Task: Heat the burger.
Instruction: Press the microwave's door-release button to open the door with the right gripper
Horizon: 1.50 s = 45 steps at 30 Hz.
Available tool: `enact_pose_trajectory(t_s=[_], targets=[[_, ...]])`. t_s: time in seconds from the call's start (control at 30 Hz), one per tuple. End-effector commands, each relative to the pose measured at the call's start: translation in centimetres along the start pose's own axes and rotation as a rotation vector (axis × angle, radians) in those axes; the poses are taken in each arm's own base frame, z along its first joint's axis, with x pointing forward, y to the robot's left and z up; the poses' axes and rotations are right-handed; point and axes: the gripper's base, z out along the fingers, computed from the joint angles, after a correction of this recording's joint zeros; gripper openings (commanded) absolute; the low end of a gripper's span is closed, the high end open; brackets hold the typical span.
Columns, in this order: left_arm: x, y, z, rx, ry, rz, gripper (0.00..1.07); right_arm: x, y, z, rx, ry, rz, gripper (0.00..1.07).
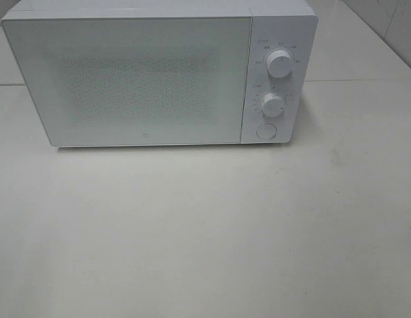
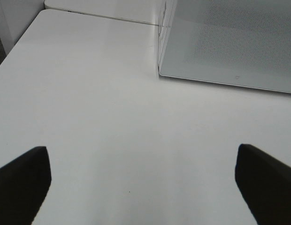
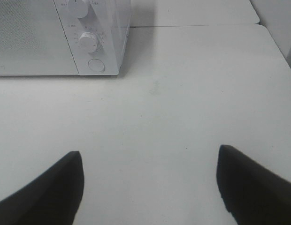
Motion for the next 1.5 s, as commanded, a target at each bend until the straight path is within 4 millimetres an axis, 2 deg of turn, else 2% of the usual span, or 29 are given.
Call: enact_pose_trajectory(t_s=[0.03, 0.13, 0.33, 0.53, 0.6, 0.8, 0.83, 0.9, 0.93, 1.0, 1.07, 1.1, 1.2, 1.27, 1.3, 1.4, 1.5], targets=[[0.1, -0.1, -0.3, 0.006, -0.023, 0.001, 1.00, 0.3, 0.0, -0.3, 0.014, -0.025, -0.002, 0.76], [0.1, -0.1, -0.3, 0.006, -0.023, 0.001, 1.00, -0.1, 0.0, -0.5, 0.010, -0.034, 0.000, 0.76], [0.1, -0.1, -0.3, 0.006, -0.023, 0.001, 1.00, -2.1, 0.0, -0.8, 0.013, -0.100, 0.001, 0.76], [0.1, -0.1, -0.3, 0.006, -0.023, 0.001, 1.00, -4.0, -0.2, 0.6, 0.020, -0.146, 0.005, 0.76], [0.1, -0.1, -0.3, 0.006, -0.023, 0.001, 1.00, -5.1, -0.3, 1.7, 0.023, -0.145, 0.000, 0.76], [0.1, -0.1, -0.3, 0.006, -0.023, 0.001, 1.00, -6.5, -0.6, 3.8, 0.026, -0.114, 0.007, 0.76], [0.1, -0.1, -0.3, 0.006, -0.023, 0.001, 1.00, -7.0, -0.7, 4.8, 0.028, -0.089, 0.010, 0.76], [0.1, -0.1, -0.3, 0.006, -0.023, 0.001, 1.00, -7.2, -0.7, 5.3, 0.028, -0.081, 0.011, 0.76], [0.1, -0.1, -0.3, 0.006, -0.023, 0.001, 1.00, -7.6, -0.8, 6.4, 0.030, -0.056, 0.014, 0.76], [0.1, -0.1, -0.3, 0.006, -0.023, 0.001, 1.00, -7.7, -0.8, 6.9, 0.030, -0.045, 0.015, 0.76], [0.1, -0.1, -0.3, 0.006, -0.023, 0.001, 1.00, -8.0, -1.0, 8.5, 0.031, 0.002, 0.019, 0.76], [0.1, -0.1, -0.3, 0.006, -0.023, 0.001, 1.00, -8.1, -1.0, 9.6, 0.031, 0.040, 0.023, 0.76], [0.1, -0.1, -0.3, 0.006, -0.023, 0.001, 1.00, -8.1, -1.1, 10.2, 0.031, 0.064, 0.025, 0.76], [0.1, -0.1, -0.3, 0.006, -0.023, 0.001, 1.00, -7.7, -1.2, 11.9, 0.034, 0.102, 0.029, 0.76], [0.1, -0.1, -0.3, 0.006, -0.023, 0.001, 1.00, -7.7, -1.2, 11.9, 0.034, 0.102, 0.029, 0.76], [0.1, -0.1, -0.3, 0.006, -0.023, 0.001, 1.00, -6.2, -1.5, 14.6, 0.049, 0.053, 0.032, 0.76], [0.1, -0.1, -0.3, 0.006, -0.023, 0.001, 1.00, -5.8, -1.7, 15.6, 0.058, -0.012, 0.053, 0.76]])
